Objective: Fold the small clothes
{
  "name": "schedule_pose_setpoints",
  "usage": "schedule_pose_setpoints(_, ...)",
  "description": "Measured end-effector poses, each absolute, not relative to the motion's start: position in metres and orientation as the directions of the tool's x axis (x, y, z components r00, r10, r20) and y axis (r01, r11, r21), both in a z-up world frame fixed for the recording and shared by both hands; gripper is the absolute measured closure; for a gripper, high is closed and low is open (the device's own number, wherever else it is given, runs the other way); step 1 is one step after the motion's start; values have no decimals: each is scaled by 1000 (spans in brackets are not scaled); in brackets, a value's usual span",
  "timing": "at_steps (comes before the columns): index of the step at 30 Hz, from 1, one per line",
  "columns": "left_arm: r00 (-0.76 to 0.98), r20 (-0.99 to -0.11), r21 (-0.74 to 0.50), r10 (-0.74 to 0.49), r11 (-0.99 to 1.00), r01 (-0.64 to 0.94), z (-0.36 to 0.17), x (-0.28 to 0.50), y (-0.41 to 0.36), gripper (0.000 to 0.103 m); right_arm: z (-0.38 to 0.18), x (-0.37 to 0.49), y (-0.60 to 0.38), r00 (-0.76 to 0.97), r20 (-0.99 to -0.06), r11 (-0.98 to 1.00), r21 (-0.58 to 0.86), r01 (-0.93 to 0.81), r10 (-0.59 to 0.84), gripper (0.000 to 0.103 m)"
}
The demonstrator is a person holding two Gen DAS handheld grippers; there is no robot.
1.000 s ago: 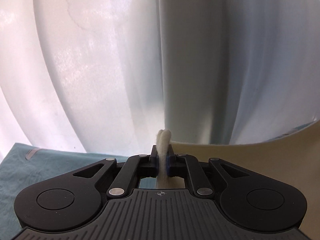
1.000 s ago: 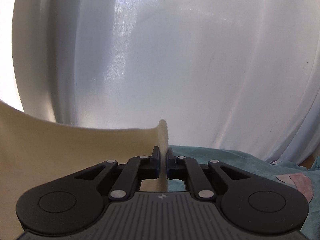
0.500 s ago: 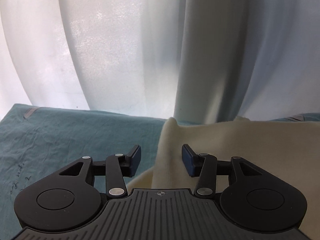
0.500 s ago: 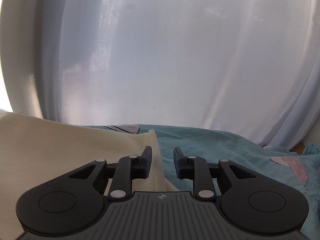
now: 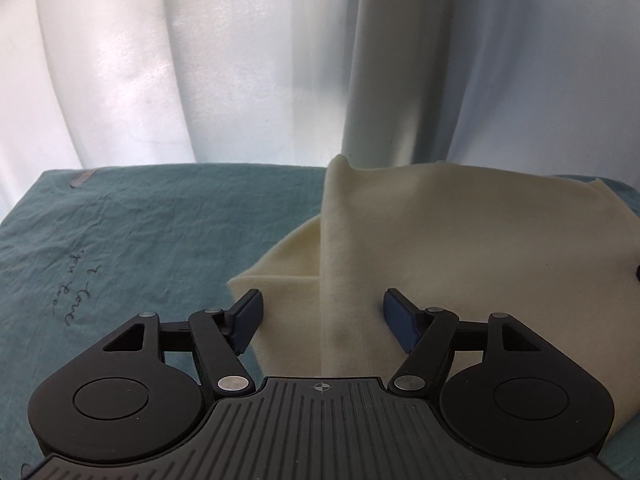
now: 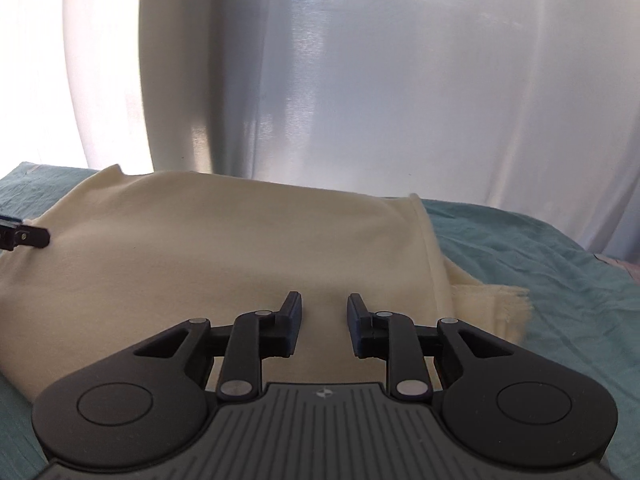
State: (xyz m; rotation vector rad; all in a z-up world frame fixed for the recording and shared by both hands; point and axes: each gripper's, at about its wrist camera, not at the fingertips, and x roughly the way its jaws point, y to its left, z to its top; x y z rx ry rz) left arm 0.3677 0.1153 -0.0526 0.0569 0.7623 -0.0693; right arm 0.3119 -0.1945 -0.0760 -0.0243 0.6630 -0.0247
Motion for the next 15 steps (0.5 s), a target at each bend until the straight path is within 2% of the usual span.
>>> schedule_pose_setpoints(6, 703, -711, 13, -5, 1000, 19, -45, 342, 137, 32, -67, 272, -222, 755, -649, 993, -10, 119, -97, 82)
schedule_pose_setpoints(8, 681, -732, -47, -35, 999, 0, -44, 334, 148, 32, -63, 253, -227, 754, -651, 993, 0, 116, -88, 82)
schedule_pose_setpoints(10, 649, -757, -108, -70, 994, -19, -45, 326, 156, 31, -60, 239, -225, 717, -686, 991, -48, 124, -123, 82)
schedule_pose_setpoints(12, 631, -769, -158, -104, 987, -30, -45, 319, 162, 29, -58, 227, -225, 690, -719, 994, -9, 113, -85, 82)
schedule_pose_setpoints(15, 603, -778, -246, -175, 969, -37, -48, 320, 167, 26, -50, 215, -220, 699, -714, 995, 22, 93, -49, 78)
